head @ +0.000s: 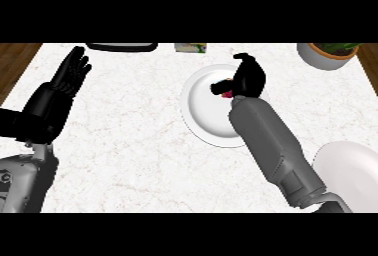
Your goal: Pick the cupcake from the plate and place it in the plate
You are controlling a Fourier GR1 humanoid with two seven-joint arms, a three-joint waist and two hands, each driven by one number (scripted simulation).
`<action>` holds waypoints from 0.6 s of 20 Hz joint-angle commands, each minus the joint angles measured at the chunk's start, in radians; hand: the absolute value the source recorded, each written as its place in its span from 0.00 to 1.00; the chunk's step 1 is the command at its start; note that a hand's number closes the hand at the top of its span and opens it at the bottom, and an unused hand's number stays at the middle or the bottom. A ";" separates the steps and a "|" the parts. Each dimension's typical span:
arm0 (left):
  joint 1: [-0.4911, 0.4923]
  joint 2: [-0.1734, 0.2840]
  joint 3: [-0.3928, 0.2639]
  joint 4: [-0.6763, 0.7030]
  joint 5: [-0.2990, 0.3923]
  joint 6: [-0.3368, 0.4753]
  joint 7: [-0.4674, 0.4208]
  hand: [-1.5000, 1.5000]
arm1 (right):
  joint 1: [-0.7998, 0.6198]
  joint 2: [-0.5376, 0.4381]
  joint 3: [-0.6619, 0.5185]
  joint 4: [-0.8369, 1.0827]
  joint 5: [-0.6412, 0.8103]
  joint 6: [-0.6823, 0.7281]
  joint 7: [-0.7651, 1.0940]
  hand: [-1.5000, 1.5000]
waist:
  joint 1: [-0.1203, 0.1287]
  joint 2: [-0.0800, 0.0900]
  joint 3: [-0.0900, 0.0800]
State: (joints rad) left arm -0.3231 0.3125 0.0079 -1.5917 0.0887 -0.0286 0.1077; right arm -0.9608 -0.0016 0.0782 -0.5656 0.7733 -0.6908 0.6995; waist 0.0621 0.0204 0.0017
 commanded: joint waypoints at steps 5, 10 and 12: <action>-0.032 0.007 0.007 0.011 0.001 -0.012 0.027 0.50 | -0.057 0.002 -0.058 0.022 -0.144 -0.275 -0.182 0.00 | 0.001 -0.003 0.000; 0.004 -0.020 0.005 0.012 -0.015 0.011 0.008 0.50 | 0.000 0.001 -0.071 -0.078 -0.310 -0.349 -0.317 0.00 | -0.018 -0.011 0.000; 0.065 0.007 0.034 -0.009 0.007 -0.025 -0.020 0.50 | 0.002 0.001 -0.104 -0.093 -0.328 -0.343 -0.367 0.00 | -0.029 -0.014 -0.001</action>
State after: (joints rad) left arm -0.3105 0.3100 0.0248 -1.5844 0.0848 -0.0338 0.1108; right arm -0.9816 -0.0032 -0.0052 -0.6158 0.5197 -0.9555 0.4016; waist 0.0461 0.0117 0.0015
